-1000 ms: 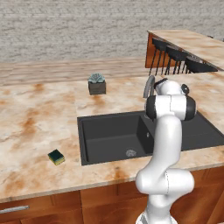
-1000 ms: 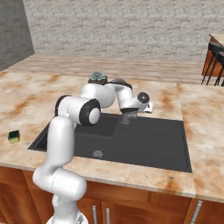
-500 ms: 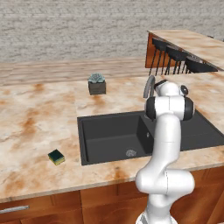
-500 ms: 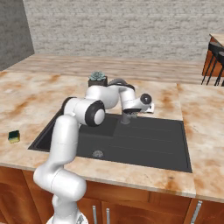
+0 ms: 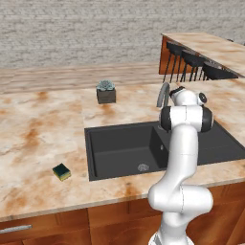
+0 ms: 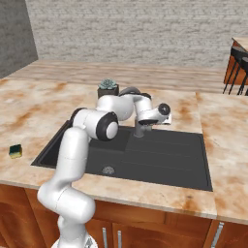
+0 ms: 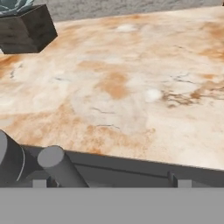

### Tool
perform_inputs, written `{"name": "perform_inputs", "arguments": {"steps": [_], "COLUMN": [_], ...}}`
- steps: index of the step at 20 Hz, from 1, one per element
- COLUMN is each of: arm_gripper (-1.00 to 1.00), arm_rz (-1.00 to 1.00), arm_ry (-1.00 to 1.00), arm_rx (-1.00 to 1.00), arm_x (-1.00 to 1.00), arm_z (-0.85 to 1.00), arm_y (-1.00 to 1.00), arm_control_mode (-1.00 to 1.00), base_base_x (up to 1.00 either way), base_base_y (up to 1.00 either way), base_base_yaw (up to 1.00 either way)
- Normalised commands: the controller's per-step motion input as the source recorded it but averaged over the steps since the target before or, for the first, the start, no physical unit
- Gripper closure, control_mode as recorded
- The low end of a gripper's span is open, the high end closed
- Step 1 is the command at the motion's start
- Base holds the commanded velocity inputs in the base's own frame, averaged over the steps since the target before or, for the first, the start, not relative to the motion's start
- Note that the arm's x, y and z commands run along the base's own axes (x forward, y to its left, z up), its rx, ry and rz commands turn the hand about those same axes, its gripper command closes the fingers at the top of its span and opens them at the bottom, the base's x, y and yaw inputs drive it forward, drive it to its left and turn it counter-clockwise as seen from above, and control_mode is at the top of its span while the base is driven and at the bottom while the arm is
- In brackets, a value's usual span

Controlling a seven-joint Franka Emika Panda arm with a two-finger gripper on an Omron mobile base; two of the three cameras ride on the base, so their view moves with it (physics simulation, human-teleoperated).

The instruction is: Soak the sponge with water for a few seconds and then drop it inside the sink.

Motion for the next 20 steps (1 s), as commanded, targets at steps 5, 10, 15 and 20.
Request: {"name": "perform_inputs", "arguments": {"steps": [5, 10, 15, 20], "arm_gripper": [-1.0, -1.0, -1.0, -1.0], "arm_rz": [0.0, 0.0, 0.0, 0.0], "arm_ry": [0.0, 0.0, 0.0, 0.0], "arm_rx": [0.0, 0.0, 0.0, 0.0], "arm_x": [0.22, 0.1, 0.0, 0.05], "arm_z": [-0.12, -0.03, 0.0, -0.08], "arm_y": [-0.24, -0.29, -0.19, -0.02], "arm_control_mode": [-1.0, -1.0, -1.0, -1.0], "base_base_x": [0.0, 0.0, 0.0, 0.0], "base_base_y": [0.0, 0.0, 0.0, 0.0], "base_base_yaw": [0.0, 0.0, 0.0, 0.0]}}
